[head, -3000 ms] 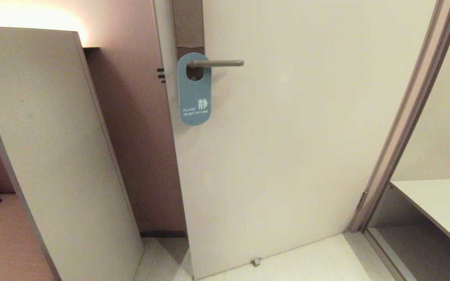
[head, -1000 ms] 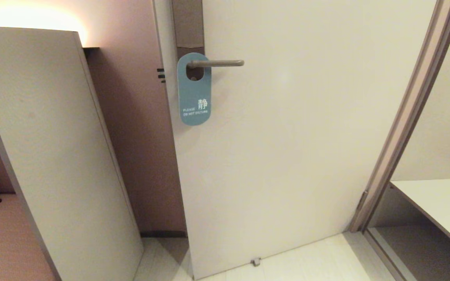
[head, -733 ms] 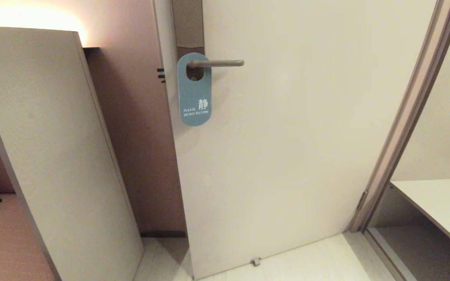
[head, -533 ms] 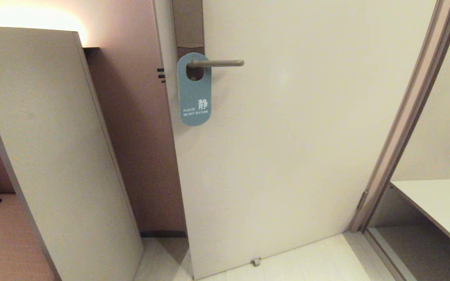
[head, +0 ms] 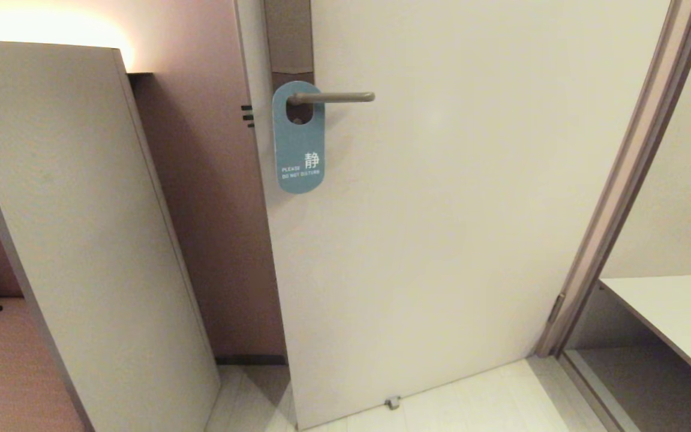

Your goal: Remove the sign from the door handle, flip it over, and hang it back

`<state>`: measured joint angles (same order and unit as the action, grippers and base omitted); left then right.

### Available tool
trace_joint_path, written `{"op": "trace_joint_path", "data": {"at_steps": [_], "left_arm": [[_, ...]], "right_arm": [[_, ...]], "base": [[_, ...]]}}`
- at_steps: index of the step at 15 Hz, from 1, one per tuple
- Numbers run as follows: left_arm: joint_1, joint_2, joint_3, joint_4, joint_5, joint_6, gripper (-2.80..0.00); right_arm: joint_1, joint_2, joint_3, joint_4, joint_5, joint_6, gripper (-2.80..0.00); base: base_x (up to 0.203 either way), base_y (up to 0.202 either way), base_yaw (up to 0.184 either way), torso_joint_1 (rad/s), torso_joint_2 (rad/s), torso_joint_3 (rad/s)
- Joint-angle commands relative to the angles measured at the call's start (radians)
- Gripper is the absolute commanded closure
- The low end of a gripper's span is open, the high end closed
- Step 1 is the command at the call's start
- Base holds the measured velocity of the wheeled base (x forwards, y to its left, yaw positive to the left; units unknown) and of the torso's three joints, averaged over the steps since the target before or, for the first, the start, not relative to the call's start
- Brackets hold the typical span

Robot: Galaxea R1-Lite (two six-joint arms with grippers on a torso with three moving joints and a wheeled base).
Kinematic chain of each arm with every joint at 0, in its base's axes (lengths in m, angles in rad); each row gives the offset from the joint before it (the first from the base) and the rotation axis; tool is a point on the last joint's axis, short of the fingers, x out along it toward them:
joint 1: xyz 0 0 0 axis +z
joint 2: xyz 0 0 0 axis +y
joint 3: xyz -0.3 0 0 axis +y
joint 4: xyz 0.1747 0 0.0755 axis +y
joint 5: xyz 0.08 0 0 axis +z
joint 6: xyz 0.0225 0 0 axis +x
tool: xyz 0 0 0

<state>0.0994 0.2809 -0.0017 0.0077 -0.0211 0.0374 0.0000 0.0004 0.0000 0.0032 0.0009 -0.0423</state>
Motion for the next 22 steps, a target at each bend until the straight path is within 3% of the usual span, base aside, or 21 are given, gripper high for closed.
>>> {"op": "trace_joint_path", "data": {"at_steps": [1,22], "left_arm": [[0.000,0.001,0.000,0.000,0.000,0.001,0.00],[0.000,0.001,0.000,0.000,0.000,0.000,0.00]], "right_arm": [[0.000,0.000,0.000,0.000,0.001,-0.001,0.00],[0.000,0.000,0.000,0.001,0.001,0.004,0.00]], "base": [[0.000,0.000,0.000,0.000,0.00,0.000],[0.000,0.000,0.000,0.000,0.00,0.000]]}}
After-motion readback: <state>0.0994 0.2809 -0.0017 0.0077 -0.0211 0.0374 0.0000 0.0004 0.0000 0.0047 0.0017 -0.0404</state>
